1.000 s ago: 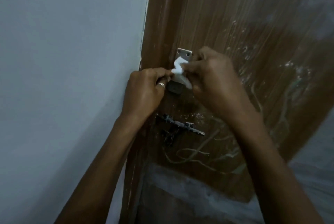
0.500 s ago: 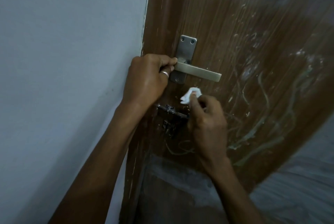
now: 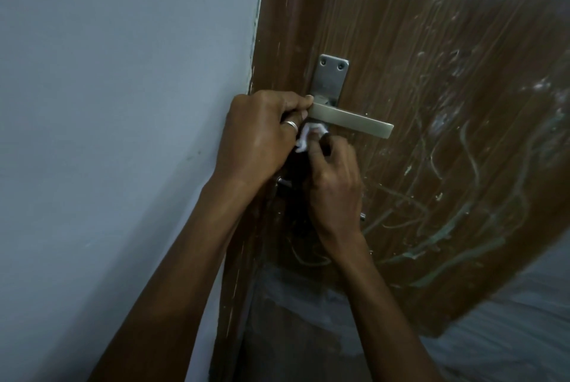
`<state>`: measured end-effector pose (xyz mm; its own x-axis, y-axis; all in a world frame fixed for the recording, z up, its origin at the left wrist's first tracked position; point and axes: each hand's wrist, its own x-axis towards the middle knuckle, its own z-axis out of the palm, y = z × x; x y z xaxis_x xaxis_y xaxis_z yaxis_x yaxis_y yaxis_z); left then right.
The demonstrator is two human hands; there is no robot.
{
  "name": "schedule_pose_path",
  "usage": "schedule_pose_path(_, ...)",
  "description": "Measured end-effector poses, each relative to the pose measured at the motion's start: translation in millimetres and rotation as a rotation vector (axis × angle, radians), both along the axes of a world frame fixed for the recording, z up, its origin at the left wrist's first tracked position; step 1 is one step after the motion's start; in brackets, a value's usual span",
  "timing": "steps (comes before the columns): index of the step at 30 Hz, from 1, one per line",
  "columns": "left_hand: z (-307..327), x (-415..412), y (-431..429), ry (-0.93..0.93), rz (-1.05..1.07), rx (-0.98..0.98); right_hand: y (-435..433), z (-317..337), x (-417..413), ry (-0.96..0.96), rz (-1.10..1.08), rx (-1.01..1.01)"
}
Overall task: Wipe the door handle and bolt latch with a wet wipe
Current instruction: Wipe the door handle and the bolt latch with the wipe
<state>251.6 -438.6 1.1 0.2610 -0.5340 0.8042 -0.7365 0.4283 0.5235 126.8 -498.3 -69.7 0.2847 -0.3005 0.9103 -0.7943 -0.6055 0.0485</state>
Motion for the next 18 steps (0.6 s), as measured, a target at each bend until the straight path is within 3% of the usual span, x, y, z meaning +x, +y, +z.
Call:
schedule_pose_path(5, 0.6, 0.9, -0.1, -0.012, 0.008, -0.014, -1.1, 9.6, 4.2, -0.042, -0.003, -0.031)
schedule_pose_path(10, 0.7, 0.9, -0.8, -0.011, -0.002, -0.004, -1.1, -3.0, 12.3, 0.118, 0.032, 0.069)
schedule_pose_path(15, -1.4, 1.0, -0.1, -0.016, 0.002, -0.034, 26.7, -18.5, -38.5, -0.095, 0.041, 0.122)
schedule_pose_path(18, -2.0, 1.4, -1.6, -0.012, -0.008, -0.039, 49.8, -40.6, -53.0, -0.101, 0.059, 0.119)
